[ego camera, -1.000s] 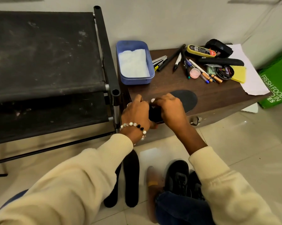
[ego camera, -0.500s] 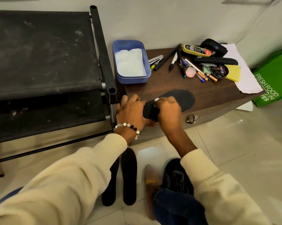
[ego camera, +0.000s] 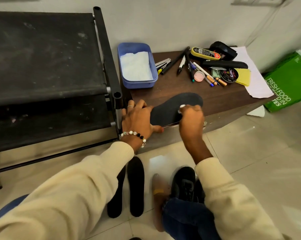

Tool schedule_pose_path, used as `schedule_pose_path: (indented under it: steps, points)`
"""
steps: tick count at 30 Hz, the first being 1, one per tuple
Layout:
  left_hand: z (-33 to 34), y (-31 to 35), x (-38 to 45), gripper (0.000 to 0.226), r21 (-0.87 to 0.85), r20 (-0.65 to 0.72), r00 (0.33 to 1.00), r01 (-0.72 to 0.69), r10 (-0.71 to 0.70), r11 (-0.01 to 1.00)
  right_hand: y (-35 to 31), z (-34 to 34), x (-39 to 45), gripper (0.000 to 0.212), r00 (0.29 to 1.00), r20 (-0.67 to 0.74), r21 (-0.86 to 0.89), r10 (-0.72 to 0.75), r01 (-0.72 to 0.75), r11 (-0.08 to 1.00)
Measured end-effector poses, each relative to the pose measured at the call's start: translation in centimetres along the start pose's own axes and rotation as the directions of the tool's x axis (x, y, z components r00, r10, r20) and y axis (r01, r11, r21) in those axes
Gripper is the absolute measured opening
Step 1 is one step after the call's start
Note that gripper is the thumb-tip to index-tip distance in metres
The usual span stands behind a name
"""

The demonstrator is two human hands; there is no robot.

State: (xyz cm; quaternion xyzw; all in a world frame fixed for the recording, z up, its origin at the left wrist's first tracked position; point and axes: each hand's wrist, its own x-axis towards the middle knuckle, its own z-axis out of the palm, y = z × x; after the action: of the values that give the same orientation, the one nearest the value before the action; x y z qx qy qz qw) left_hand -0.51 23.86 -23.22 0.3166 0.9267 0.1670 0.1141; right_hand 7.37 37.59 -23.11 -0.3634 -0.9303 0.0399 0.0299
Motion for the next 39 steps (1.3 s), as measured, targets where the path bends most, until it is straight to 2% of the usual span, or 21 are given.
schedule_pose_path:
  steps: [2, 5, 7, 9, 11, 12, 13, 15, 17, 18, 20, 22, 24, 27, 31, 35, 37, 39]
  points:
    - [0.0, 0.0, -0.1, 0.073, -0.018, -0.01, 1.0, 0.002, -0.003, 1.0, -1.8, 0.3, -1.5, 0.03, 0.996, 0.001, 0.057, -0.086, 0.086, 0.995]
    - [0.0, 0.1, -0.2, 0.071, -0.016, -0.018, 1.0, -0.001, 0.0, 1.0, -2.1, 0.1, -2.7, 0.035, 0.953, 0.028, 0.11, -0.303, 0.298, 0.948]
    - [0.1, 0.1, -0.2, 0.072, -0.002, -0.004, 1.0, 0.004, -0.004, 1.0, -0.9, -0.8, -2.5, 0.033, 0.926, 0.074, 0.139, -0.369, 0.357, 0.924]
    - [0.2, 0.1, -0.1, 0.076, 0.009, 0.022, 1.0, 0.011, -0.012, 1.0, 0.7, -1.3, -2.3, 0.028, 0.944, 0.064, 0.229, -0.325, 0.303, 0.925]
    - [0.2, 0.3, 0.0, 0.08, 0.028, 0.043, 0.999, 0.03, -0.031, 0.999, 2.1, -1.6, -2.5, 0.02, 0.985, 0.075, 0.453, -0.155, 0.105, 0.885]
    - [0.3, 0.4, -0.1, 0.083, 0.036, 0.05, 0.998, 0.046, -0.048, 0.998, 2.4, -1.8, -2.8, 0.017, 0.993, 0.11, 0.591, -0.041, -0.032, 0.806]
    - [0.3, 0.6, -0.3, 0.086, 0.036, 0.057, 0.996, 0.067, -0.069, 0.997, 2.6, -2.0, -3.2, 0.016, 0.985, 0.155, 0.715, 0.078, -0.166, 0.679]
    - [0.4, 1.0, -1.0, 0.089, -0.014, 0.076, 0.991, 0.111, -0.11, 0.994, 2.5, -2.6, -3.6, 0.025, 0.916, 0.271, 0.875, 0.295, -0.362, 0.322]
    - [0.2, 1.4, -2.1, 0.088, -0.139, 0.105, 0.986, 0.145, -0.131, 0.98, 2.4, -2.8, -4.2, 0.029, 0.813, 0.437, 0.891, 0.384, -0.448, -0.066]
    - [-0.1, 1.6, -2.8, 0.088, -0.214, 0.115, 0.985, 0.155, -0.133, 0.964, 2.2, -3.0, -4.6, 0.027, 0.766, 0.512, 0.858, 0.389, -0.478, -0.189]
    - [-0.7, 2.0, -4.4, 0.087, -0.327, 0.12, 0.984, 0.164, -0.131, 0.931, 1.6, -3.1, -5.5, 0.022, 0.717, 0.59, 0.808, 0.371, -0.516, -0.286]
    - [-1.4, 2.2, -6.4, 0.088, -0.39, 0.106, 0.987, 0.155, -0.123, 0.907, 0.5, -3.6, -6.9, 0.021, 0.733, 0.594, 0.801, 0.331, -0.504, -0.322]
    - [-2.1, 2.2, -8.9, 0.09, -0.478, 0.08, 0.989, 0.15, -0.128, 0.865, -0.7, -4.2, -8.9, 0.026, 0.751, 0.584, 0.808, 0.309, -0.501, -0.31]
    - [-3.5, 2.0, -12.9, 0.088, -0.634, 0.068, 0.978, 0.196, -0.199, 0.748, -1.9, -5.1, -12.0, 0.024, 0.797, 0.55, 0.826, 0.251, -0.474, -0.303]
    - [-6.5, 1.0, -17.5, 0.056, -0.766, -0.006, 0.946, 0.203, -0.324, 0.609, -4.0, -7.4, -15.9, 0.019, 0.898, 0.427, 0.882, 0.104, -0.388, -0.269]
    - [-10.2, -1.2, -20.8, 0.027, -0.802, -0.138, 0.896, 0.149, -0.423, 0.578, -7.8, -9.7, -19.2, 0.019, 0.958, 0.283, 0.928, -0.049, -0.286, -0.24]
    - [-11.9, -3.4, -22.5, 0.022, -0.85, -0.124, 0.861, 0.165, -0.493, 0.501, -10.1, -10.4, -20.2, 0.017, 0.973, 0.199, 0.962, -0.117, -0.217, -0.168]
    - [-13.4, -6.2, -24.4, 0.018, -0.908, -0.088, 0.821, 0.166, -0.564, 0.384, -12.9, -11.0, -20.8, 0.012, 0.967, 0.154, 0.979, -0.202, -0.177, -0.103]
